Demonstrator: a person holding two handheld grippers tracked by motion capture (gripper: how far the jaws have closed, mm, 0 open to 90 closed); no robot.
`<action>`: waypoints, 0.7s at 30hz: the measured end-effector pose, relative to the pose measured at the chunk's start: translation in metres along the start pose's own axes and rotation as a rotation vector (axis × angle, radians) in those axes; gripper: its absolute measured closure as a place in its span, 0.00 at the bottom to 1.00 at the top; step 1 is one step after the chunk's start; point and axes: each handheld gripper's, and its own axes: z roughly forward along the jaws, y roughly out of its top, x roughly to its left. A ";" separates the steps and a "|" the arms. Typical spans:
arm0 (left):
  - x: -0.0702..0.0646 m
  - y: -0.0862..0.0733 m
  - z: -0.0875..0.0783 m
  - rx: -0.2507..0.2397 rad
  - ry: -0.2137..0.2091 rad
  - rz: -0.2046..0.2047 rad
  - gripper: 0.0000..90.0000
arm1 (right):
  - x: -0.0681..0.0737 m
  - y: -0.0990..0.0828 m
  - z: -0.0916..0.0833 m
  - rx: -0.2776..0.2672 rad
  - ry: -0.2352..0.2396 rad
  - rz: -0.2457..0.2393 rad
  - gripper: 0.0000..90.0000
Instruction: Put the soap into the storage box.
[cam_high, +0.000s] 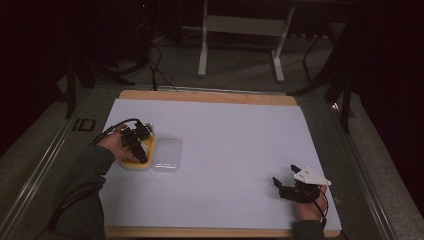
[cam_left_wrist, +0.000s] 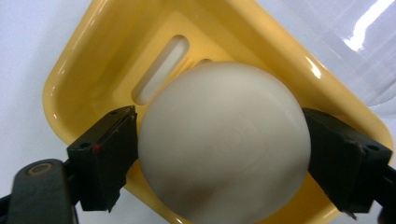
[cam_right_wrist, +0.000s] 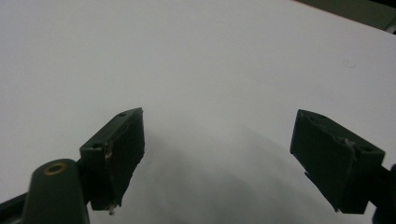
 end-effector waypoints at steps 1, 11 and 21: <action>0.000 0.000 -0.001 -0.003 -0.001 -0.001 0.15 | 0.000 0.000 0.000 0.000 0.000 0.000 0.20; 0.003 -0.007 -0.014 -0.062 -0.019 -0.016 0.13 | 0.000 0.000 0.000 0.001 0.000 -0.001 0.20; 0.003 -0.014 -0.035 -0.160 -0.034 -0.023 0.21 | 0.000 0.000 0.000 0.002 0.000 0.000 0.20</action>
